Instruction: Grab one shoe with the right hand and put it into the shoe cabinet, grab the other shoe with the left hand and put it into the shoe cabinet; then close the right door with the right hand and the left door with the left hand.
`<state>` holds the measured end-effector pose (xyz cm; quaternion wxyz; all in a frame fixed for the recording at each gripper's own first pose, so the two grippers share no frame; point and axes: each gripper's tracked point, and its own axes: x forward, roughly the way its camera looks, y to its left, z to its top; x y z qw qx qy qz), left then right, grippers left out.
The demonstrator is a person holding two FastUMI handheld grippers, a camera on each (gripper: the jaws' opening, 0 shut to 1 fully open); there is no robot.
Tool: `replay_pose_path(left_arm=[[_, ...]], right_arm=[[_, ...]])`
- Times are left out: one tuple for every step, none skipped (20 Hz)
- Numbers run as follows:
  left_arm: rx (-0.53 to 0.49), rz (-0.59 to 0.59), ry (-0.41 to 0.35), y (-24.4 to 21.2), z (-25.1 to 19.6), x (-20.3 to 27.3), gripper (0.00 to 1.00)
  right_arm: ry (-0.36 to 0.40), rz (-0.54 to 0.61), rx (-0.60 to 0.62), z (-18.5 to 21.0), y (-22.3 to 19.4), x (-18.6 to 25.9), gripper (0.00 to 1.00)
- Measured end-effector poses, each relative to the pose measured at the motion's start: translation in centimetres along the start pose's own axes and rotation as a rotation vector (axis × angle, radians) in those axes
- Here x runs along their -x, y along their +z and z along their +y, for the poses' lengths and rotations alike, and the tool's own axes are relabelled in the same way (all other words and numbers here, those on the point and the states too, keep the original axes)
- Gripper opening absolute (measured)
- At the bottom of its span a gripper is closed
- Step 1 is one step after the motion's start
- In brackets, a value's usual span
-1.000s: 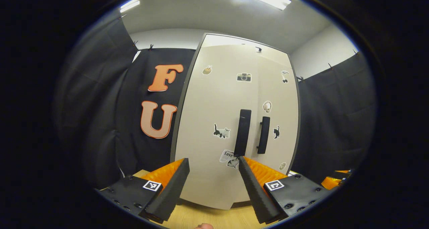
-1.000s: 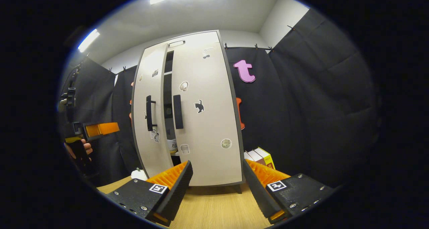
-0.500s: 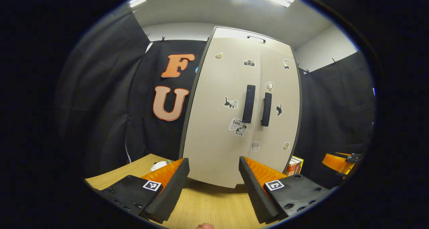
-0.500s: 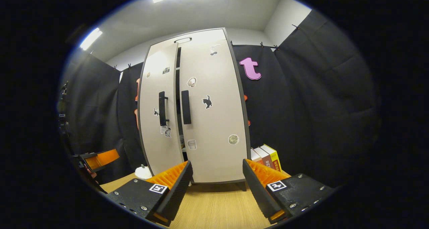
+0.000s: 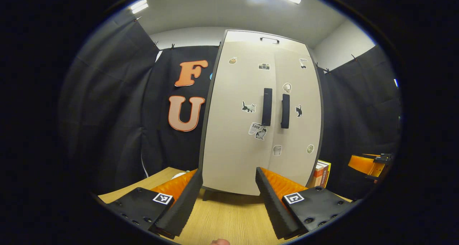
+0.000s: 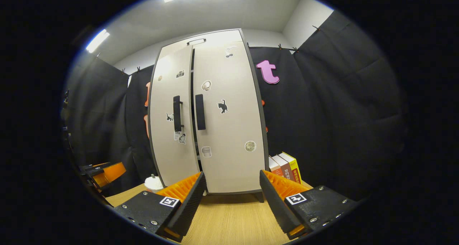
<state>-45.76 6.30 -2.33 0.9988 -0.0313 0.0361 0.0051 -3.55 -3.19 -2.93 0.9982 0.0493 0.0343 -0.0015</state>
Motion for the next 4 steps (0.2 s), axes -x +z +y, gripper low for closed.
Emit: replay_pose_path(left_arm=[[0.005,-0.001,0.002,0.11,0.03,-0.03,0.96],[0.008,-0.001,0.002,0.16,0.0,-0.07,0.96],[0.01,-0.001,0.003,0.28,0.05,0.04,0.96],[0.009,-0.003,0.005,0.35,0.1,-0.04,0.96]], right_arm=[[-0.002,-0.001,-0.001,0.02,0.12,-0.03,0.92],[-0.002,-0.003,-0.001,0.03,0.13,0.03,0.92],[-0.002,-0.004,-0.002,0.07,0.18,-0.07,0.92],[-0.001,-0.006,-0.002,0.02,0.21,-0.05,0.86]])
